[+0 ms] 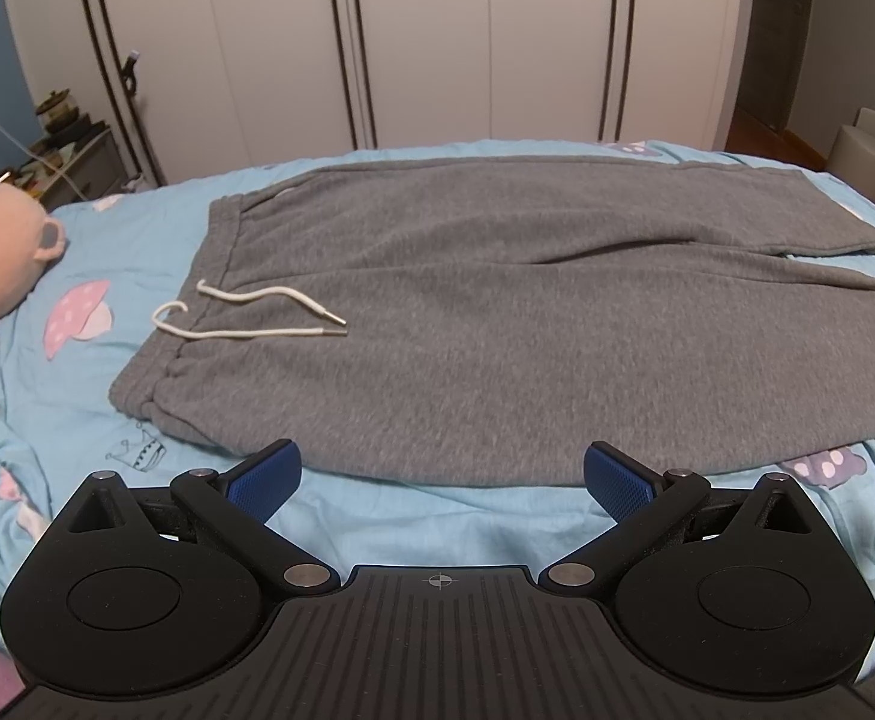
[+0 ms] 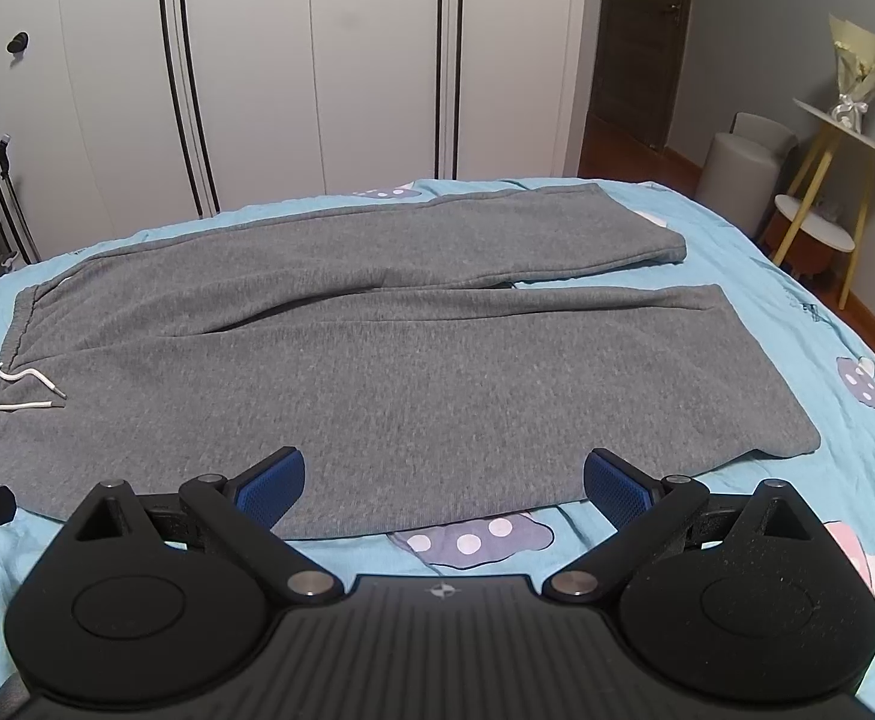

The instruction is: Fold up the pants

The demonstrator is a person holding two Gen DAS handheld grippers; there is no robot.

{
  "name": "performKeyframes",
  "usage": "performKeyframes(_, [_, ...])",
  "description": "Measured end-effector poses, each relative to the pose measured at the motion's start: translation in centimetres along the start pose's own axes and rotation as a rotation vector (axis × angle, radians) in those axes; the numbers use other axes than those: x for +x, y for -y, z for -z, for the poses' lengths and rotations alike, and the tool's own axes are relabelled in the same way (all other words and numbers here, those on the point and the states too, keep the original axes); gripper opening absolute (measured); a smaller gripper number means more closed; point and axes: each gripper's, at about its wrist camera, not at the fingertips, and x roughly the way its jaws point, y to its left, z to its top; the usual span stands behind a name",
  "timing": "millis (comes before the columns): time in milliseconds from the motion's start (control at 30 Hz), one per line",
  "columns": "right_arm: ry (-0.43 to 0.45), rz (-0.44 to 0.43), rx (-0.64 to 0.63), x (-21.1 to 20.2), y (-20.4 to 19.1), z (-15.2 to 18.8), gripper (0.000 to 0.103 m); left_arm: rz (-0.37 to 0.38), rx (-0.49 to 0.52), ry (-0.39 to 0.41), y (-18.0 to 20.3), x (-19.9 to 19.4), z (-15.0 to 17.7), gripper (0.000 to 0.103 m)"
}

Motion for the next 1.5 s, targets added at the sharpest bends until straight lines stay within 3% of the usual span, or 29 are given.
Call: performKeyframes(1500, [-0.002,0.003,0.015,1.2,0.2,0.2,0.100,0.001,0.002,-0.024,0.4,1.0,-0.4,0.103])
